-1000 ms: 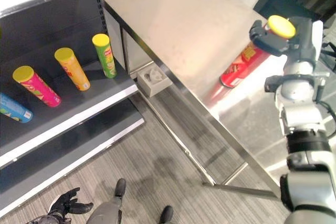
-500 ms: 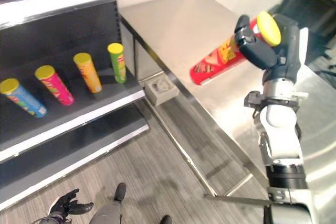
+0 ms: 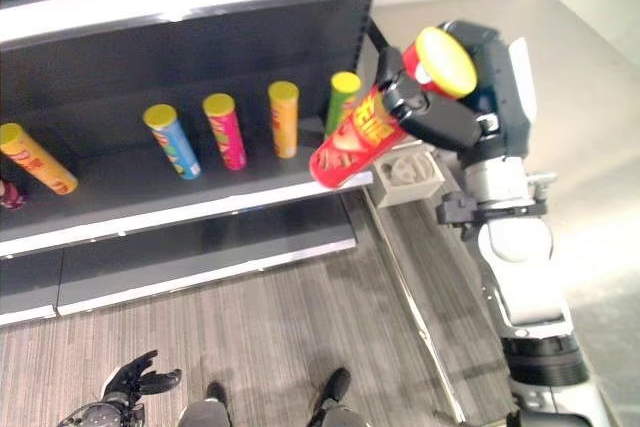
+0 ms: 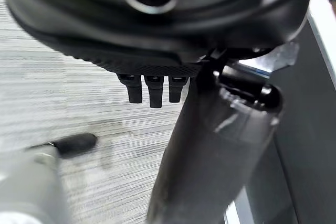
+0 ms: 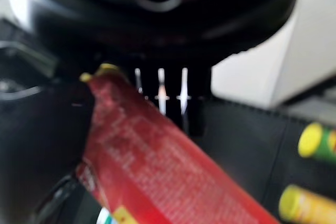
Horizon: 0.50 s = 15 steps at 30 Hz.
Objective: Put the goods on the table back onto the shelves and tidy them up.
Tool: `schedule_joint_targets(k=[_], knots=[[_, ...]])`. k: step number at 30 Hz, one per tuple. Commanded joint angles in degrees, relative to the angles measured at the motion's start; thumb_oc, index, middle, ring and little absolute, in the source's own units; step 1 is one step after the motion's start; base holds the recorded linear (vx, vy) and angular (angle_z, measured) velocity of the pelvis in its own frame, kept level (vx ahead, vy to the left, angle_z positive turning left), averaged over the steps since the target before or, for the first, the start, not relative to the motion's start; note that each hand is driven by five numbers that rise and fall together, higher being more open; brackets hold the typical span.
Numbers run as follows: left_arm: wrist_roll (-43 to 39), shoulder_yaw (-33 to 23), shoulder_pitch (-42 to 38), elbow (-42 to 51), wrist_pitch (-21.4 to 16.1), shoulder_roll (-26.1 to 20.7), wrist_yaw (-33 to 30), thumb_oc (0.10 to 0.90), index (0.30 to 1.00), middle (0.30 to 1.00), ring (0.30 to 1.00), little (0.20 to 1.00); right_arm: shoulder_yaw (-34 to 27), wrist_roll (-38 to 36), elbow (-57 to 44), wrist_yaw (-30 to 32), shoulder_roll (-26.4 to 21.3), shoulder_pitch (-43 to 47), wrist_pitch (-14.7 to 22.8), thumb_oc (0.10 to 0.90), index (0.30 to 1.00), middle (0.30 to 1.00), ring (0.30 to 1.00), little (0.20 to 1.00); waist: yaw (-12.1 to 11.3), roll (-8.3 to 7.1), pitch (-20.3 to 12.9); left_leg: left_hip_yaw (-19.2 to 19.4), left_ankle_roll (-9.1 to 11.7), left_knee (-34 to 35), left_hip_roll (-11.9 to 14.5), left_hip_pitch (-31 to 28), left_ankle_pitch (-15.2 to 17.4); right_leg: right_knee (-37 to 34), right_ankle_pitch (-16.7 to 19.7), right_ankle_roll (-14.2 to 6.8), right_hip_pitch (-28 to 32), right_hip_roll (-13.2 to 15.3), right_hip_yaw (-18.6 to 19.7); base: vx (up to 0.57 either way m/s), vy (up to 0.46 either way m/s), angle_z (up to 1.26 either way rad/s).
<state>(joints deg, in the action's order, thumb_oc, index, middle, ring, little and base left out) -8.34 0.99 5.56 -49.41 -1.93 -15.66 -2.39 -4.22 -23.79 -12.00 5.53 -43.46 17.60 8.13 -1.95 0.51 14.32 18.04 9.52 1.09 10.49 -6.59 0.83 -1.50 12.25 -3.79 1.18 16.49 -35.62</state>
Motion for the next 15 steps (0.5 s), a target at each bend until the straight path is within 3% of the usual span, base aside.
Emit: schedule_joint_targets(k=[1,3,6,7,8,10,11,15], knots=[[3.77,0.94,3.02,1.52,-0.82,-5.23,-0.21,0.8,0.9,0.9,0.9,0.9,-3.91,0.24,-5.08,-0.64,0.01,4.23,4.66,0.4,0.3,0.3,0.3,0.3,-2.09,-0.09,-7.01,-0.05,-1.39,2.37,1.34,-5.03,4.34,-0.98,0.03,-9.71,-3.85,4.3,-2.94,-0.21,0.383,0.7],[4.94,0.68,2.5,1.07,-0.91,-5.9,-0.43,0.8,0.9,0.9,0.9,0.9,-4.6,1.65,-5.52,-0.51,1.91,3.17,4.01,0.4,0.3,0.3,0.3,0.3,-2.41,-0.92,-6.69,-0.57,-2.76,3.91,-2.11,-4.86,5.45,-1.31,2.85,-10.69,-4.68,6.78,-2.64,-0.19,0.329,0.42],[6.24,0.26,2.73,0.55,-0.86,-6.75,-0.6,0.8,0.9,0.9,0.9,0.9,-4.4,2.22,-5.72,-0.66,3.59,2.34,3.66,0.4,0.3,0.3,0.3,0.3,-2.92,-1.51,-5.92,-1.0,-4.1,3.91,-4.79,-3.66,6.25,-1.98,4.7,-11.21,-4.92,8.48,-2.09,-0.17,0.223,0.21],[6.86,0.02,2.92,0.49,-0.97,-7.23,-0.28,0.8,0.9,0.9,0.9,0.9,-4.54,2.53,-5.91,-0.75,4.09,1.94,3.57,0.4,0.3,0.3,0.3,0.3,-2.9,-1.82,-5.61,-1.29,-4.3,3.91,-5.43,-3.49,6.38,-1.92,5.17,-11.21,-5.07,8.85,-1.13,-0.18,0.231,0.18],[7.31,-0.28,2.8,-0.01,-1.01,-7.97,-0.45,0.8,0.9,0.9,0.9,0.9,-3.71,2.39,-6.6,-1.68,5.13,0.95,3.78,0.4,0.3,0.3,0.3,0.3,-2.28,-1.74,-4.4,-2.48,-5.09,3.91,-5.86,-2.95,5.82,-0.37,4.67,-11.21,-6.18,8.54,3.13,-0.16,0.214,0.26],[6.78,-0.89,2.76,-0.23,-0.91,-8.31,-0.9,0.8,0.9,0.9,0.9,0.9,-2.56,2.44,-7.22,-2.51,5.55,-0.09,3.76,0.4,0.3,0.3,0.3,0.3,-1.76,-1.71,-3.66,-3.39,-6.24,3.91,-6.45,-2.46,5.38,3.74,0.31,-10.6,-6.67,6.45,9.39,-0.16,0.196,0.32],[6.57,-0.92,2.69,-0.41,-0.94,-8.26,-1.02,0.8,0.9,0.9,0.9,0.9,-1.72,2.34,-7.56,-3.07,5.6,-0.39,3.83,0.4,0.3,0.3,0.3,0.3,-1.54,-2.09,-3.3,-3.53,-7.11,3.91,-7.27,-1.46,3.91,6.26,-1.87,-9.13,-6.97,5.12,11.57,-0.15,0.141,0.3],[6.45,-0.55,2.87,-0.56,-0.86,-7.69,-0.93,0.8,0.9,0.9,0.9,0.9,0.82,3.01,-8.53,-5.93,5.41,-3.5,3.48,0.4,0.3,0.3,0.3,0.3,-1.09,-1.89,-3.57,-6.52,-8.43,3.91,-8.07,0.19,2.22,11.92,-10.96,-5.99,-6.35,-4.34,18.94,-0.07,0.061,0.16]])
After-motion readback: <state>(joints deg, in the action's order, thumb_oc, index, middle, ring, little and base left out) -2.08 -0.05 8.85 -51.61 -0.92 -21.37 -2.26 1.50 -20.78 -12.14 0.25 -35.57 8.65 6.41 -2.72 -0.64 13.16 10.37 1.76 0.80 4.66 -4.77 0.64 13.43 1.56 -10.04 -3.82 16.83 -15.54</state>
